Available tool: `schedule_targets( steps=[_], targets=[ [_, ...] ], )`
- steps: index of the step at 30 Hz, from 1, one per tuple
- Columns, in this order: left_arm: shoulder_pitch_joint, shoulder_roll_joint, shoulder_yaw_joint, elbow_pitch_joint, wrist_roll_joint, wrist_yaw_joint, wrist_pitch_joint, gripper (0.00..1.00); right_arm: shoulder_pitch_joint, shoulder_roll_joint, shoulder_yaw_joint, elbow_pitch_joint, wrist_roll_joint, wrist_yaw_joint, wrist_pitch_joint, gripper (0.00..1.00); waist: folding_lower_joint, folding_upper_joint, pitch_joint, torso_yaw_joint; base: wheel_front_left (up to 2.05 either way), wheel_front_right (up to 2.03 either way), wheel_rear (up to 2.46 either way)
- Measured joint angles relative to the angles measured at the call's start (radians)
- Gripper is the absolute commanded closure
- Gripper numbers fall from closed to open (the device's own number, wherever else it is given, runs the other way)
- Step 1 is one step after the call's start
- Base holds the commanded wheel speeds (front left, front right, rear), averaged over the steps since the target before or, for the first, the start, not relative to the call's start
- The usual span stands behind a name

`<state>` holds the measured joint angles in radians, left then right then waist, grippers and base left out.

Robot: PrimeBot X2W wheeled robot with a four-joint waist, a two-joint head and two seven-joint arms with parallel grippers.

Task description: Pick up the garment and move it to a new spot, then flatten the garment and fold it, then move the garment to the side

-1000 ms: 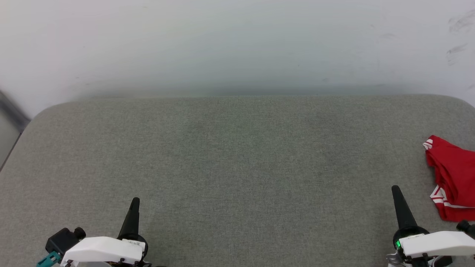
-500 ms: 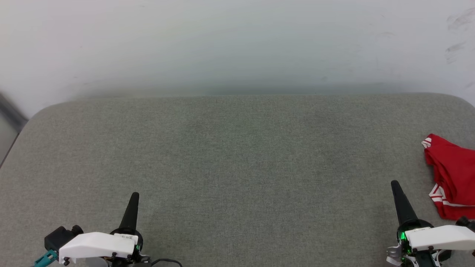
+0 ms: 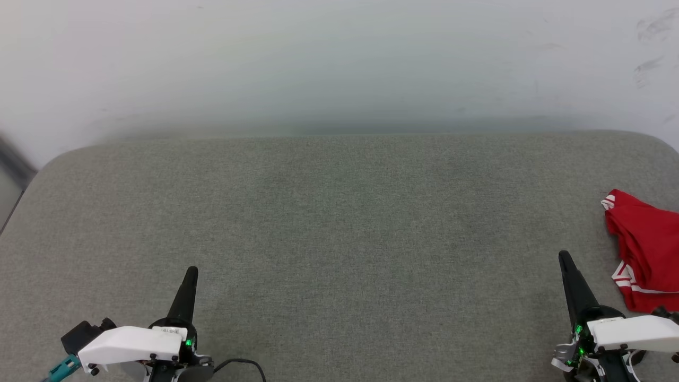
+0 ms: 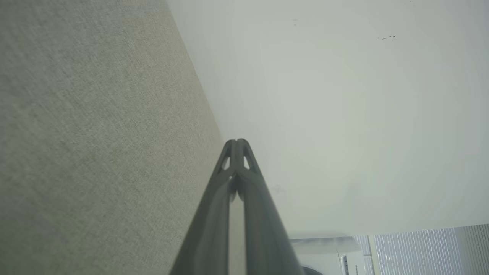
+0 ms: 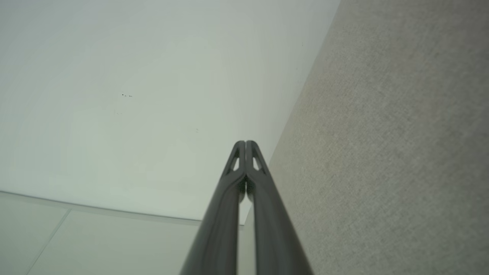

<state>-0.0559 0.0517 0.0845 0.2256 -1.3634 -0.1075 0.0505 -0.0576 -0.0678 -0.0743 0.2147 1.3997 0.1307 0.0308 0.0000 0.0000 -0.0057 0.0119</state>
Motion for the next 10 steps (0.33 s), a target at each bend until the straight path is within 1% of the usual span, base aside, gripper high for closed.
schedule_targets(
  steps=[10],
  targets=[
    [-0.015, 0.000, 0.011, 0.006, -0.084, -0.008, 0.022, 1.00, -0.013, 0.000, -0.006, 0.011, 0.077, 0.000, 0.023, 1.00, 0.0000, 0.0000, 0.003, -0.004, 0.00, 0.00, 0.00]
  ],
)
